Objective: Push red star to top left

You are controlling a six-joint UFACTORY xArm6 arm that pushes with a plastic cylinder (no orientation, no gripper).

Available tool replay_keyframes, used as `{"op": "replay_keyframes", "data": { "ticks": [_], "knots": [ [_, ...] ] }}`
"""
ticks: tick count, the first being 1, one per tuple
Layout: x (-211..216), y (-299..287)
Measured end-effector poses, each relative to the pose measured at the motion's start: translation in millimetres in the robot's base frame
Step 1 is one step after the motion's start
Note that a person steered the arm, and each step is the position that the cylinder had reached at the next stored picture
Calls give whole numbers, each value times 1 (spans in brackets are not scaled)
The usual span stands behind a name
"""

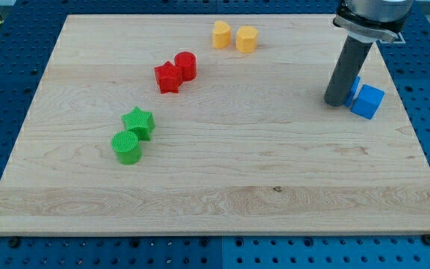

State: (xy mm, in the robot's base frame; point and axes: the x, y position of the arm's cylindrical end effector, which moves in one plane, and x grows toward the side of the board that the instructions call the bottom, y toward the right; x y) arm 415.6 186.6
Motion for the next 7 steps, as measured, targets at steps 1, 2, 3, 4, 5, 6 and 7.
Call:
{"op": "replay_keyframes", "data": {
  "ticks": [1,2,3,4,5,6,7],
  "knots": [
    [-11,0],
    [-22,0],
    [-27,-11],
    [-46,-71],
    [-54,-98],
    [-54,-98],
    [-54,-98]
  ]
}}
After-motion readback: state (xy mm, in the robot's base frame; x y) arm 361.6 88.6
